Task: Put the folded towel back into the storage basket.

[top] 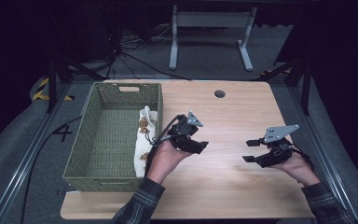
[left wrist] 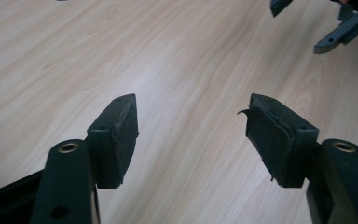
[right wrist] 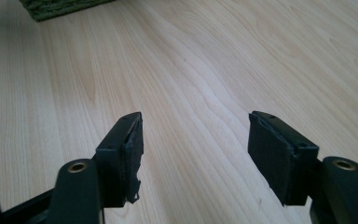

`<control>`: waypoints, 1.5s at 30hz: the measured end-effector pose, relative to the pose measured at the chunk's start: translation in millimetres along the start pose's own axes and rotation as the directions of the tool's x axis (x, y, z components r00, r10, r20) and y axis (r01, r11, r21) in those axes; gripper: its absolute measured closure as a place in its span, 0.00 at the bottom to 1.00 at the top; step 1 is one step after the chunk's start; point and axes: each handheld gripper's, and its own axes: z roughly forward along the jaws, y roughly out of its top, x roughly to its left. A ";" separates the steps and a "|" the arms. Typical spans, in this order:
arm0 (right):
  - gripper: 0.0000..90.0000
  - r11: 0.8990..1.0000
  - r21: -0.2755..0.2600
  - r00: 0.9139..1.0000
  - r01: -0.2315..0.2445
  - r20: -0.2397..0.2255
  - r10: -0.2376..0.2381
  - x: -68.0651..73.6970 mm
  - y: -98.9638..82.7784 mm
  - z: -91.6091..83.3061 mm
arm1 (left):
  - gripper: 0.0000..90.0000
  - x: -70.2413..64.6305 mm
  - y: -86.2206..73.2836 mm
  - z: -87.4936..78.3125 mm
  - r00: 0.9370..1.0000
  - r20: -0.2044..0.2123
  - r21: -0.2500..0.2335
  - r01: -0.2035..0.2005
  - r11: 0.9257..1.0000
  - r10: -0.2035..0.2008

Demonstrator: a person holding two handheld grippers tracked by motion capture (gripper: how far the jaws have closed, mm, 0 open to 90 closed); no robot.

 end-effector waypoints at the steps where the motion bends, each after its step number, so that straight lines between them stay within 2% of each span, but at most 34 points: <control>1: 0.39 1.000 0.000 1.000 -0.008 0.002 0.008 0.5 -5.8 -0.5 | 0.37 -4.0 -1.0 4.1 1.000 -0.001 0.006 -0.006 1.000 0.006; 6: 0.37 1.000 0.010 1.000 -0.027 0.015 0.027 2.1 -21.1 -0.1 | 0.33 -17.8 -12.9 23.7 0.999 0.024 0.034 -0.032 0.999 0.031; 12: 0.36 0.998 0.028 0.998 -0.053 0.028 0.053 4.9 -41.2 6.1 | 0.28 -28.9 -31.1 41.3 0.999 0.036 0.041 -0.043 0.998 0.041; 17: 0.35 0.997 0.040 0.997 -0.068 0.048 0.066 7.5 -56.1 9.6 | 0.25 -32.7 -44.8 52.9 0.998 0.049 0.042 -0.040 0.998 0.038; 19: 0.35 0.997 0.042 0.996 -0.066 0.064 0.063 7.8 -61.0 8.8 | 0.24 -33.3 -49.5 57.1 0.998 0.037 0.063 -0.043 0.997 0.041; 22: 0.34 0.996 0.045 0.995 -0.071 0.072 0.068 7.6 -67.1 8.0 | 0.21 -33.9 -55.7 65.0 0.999 0.037 0.072 -0.025 0.997 0.023; 24: 0.33 0.995 0.059 0.993 -0.079 0.087 0.073 7.8 -72.6 8.3 | 0.20 -35.4 -59.8 70.1 0.998 0.029 0.094 -0.053 0.994 0.050; 27: 0.31 0.995 0.060 0.993 -0.080 0.097 0.074 8.8 -78.2 9.1 | 0.19 -36.6 -62.8 73.6 0.997 0.015 0.110 -0.072 0.991 0.071; 34: 0.27 0.995 0.057 0.990 -0.084 0.118 0.077 9.1 -83.3 13.5 | 0.17 -34.6 -72.0 81.1 0.997 0.023 0.118 -0.076 0.990 0.073; 42: 0.19 0.996 0.006 0.990 -0.086 0.110 0.085 9.1 -88.8 16.6 | 0.09 -34.7 -76.2 83.9 0.995 0.036 0.086 -0.092 0.992 0.089; 45: 0.19 0.996 0.000 0.990 -0.086 0.112 0.085 9.2 -89.8 16.3 | 0.05 -35.1 -80.4 85.7 0.995 0.036 0.047 -0.089 0.995 0.088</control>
